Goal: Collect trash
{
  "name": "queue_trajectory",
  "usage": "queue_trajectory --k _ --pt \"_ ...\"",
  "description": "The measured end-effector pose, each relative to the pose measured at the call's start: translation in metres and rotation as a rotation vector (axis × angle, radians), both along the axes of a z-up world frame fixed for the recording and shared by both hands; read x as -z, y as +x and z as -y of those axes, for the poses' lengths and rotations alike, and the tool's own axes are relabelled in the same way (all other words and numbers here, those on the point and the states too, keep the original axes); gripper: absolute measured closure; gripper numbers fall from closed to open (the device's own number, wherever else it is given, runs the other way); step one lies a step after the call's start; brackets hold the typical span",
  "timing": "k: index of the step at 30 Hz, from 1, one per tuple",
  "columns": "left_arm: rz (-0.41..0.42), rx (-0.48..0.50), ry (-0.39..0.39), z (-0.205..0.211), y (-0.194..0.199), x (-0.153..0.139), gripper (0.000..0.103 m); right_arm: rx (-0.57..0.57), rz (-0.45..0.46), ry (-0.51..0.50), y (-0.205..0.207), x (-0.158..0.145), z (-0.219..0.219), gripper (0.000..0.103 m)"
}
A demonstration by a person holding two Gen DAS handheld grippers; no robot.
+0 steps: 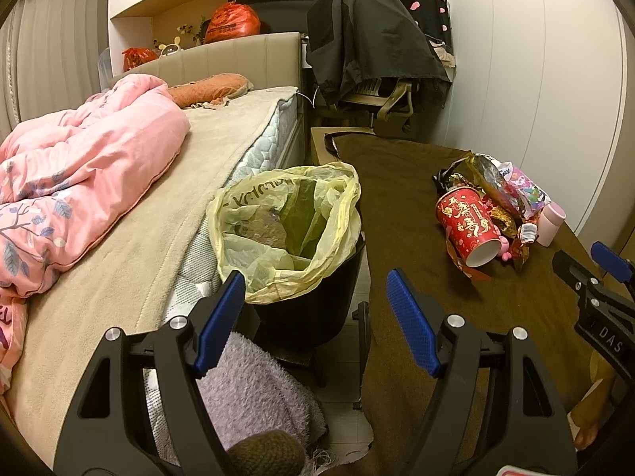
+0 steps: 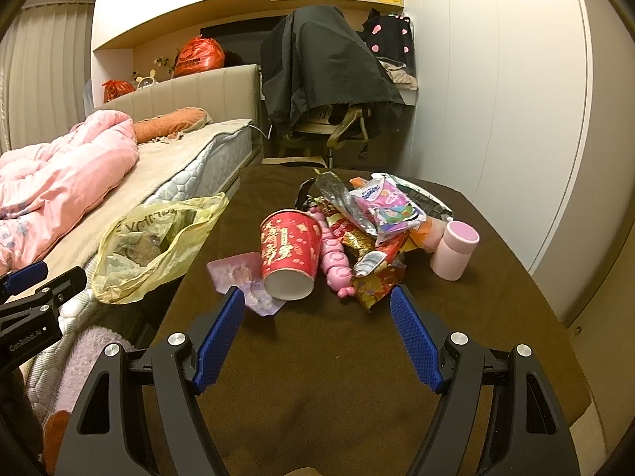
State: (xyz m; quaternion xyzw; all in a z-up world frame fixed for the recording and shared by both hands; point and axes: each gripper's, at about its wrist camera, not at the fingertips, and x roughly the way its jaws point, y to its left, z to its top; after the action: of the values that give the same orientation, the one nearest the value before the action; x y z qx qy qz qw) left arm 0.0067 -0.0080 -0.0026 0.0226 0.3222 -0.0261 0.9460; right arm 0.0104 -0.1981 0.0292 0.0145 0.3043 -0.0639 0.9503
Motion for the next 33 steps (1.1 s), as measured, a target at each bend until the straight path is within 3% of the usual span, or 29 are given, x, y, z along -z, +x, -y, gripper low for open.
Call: queue_trajectory --k 7,13,18,21,23,28,33 --pt "-0.028 0.082 -0.057 0.020 0.031 0.003 0.033 0.062 -0.002 -0.019 0.017 -0.002 0.041 0.031" --pt "-0.057 0.178 -0.135 0.055 0.067 -0.009 0.030 0.125 -0.018 0.015 0.035 -0.010 0.102 0.031" --pt "0.011 0.231 -0.165 0.077 0.096 -0.021 0.028 0.153 0.000 0.012 0.056 -0.014 0.148 0.031" --pt "-0.039 0.277 -0.180 0.094 0.117 -0.015 0.028 0.155 -0.007 0.010 0.071 -0.008 0.167 0.031" --pt "-0.087 0.319 -0.161 0.106 0.128 -0.005 0.028 0.129 -0.009 0.003 0.084 -0.004 0.177 0.031" --pt "-0.106 0.362 -0.146 0.122 0.139 0.000 0.028 0.011 -0.014 -0.083 0.126 -0.002 0.198 0.031" --pt "-0.075 0.408 -0.095 0.139 0.158 -0.017 0.028 -0.160 -0.123 -0.001 0.188 0.013 0.239 0.031"
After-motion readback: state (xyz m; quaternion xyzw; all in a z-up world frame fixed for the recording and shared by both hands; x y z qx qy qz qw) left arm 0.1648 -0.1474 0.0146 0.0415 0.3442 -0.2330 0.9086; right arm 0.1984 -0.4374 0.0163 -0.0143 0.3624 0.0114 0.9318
